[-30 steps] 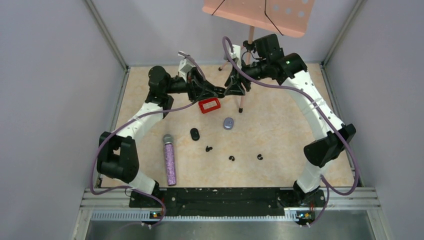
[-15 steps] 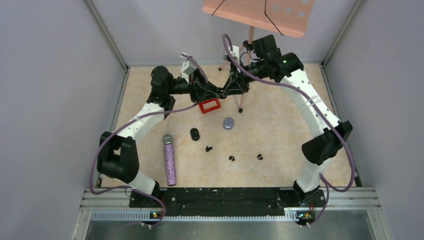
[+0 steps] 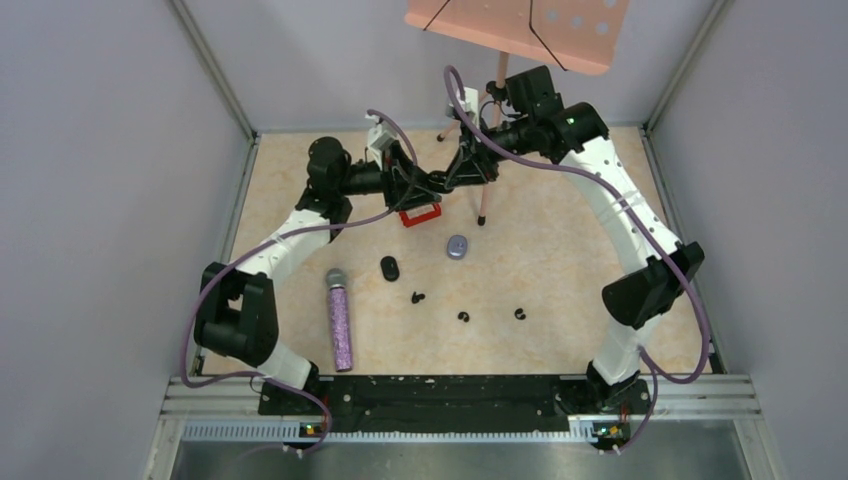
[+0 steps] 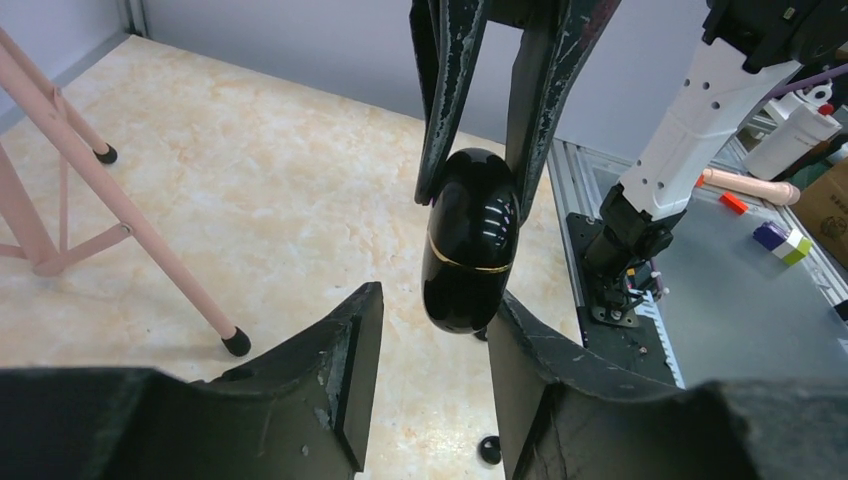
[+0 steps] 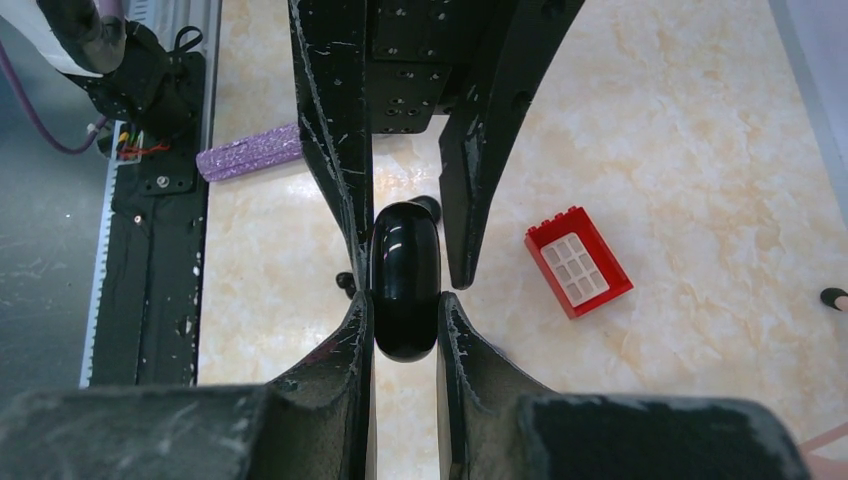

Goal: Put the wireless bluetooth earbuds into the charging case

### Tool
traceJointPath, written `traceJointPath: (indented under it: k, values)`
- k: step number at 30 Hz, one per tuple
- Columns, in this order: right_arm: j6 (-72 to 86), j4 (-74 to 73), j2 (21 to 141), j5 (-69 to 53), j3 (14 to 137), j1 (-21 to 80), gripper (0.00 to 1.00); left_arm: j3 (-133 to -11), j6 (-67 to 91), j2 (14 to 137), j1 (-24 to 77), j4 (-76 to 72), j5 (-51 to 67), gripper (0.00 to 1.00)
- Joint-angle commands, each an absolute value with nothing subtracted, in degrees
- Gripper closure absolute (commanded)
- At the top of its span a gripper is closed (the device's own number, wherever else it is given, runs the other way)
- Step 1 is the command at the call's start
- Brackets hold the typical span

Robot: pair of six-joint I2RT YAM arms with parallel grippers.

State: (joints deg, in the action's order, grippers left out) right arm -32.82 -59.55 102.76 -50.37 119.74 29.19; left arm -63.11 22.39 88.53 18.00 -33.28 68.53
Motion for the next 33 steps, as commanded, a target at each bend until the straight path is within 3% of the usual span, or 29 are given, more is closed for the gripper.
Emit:
traceJointPath:
  k: [1, 7, 12, 20, 26, 33]
  values:
    - [-33.5, -58.5, 102.4, -50.9, 122.6, 29.4, 0.97, -63.3, 26.5, 88.4, 18.1, -39.8, 68.5, 0.53]
    - [-33.3, -58.1, 103.3, -49.4, 124.0, 29.6, 0.98, -63.9, 27.8, 89.3, 18.3, -41.7, 69.9, 0.50]
    - [-32.0, -56.3, 103.6, -48.8, 124.1, 29.7, 0.97, -64.5, 28.3, 90.0, 18.4, -42.1, 70.3, 0.57]
    - [-32.3, -56.4, 104.2, -47.5, 124.0, 30.3, 0.97, -65.1, 31.2, 91.5, 18.5, -45.1, 69.3, 0.54]
    - [-32.5, -56.3, 104.4, -46.8, 123.9, 30.5, 0.98, -65.3, 31.6, 91.9, 18.5, -45.6, 69.4, 0.60]
    - [-33.3, -57.2, 104.5, -46.0, 123.9, 31.1, 0.98, -65.5, 32.1, 92.3, 18.6, -46.0, 69.3, 0.60]
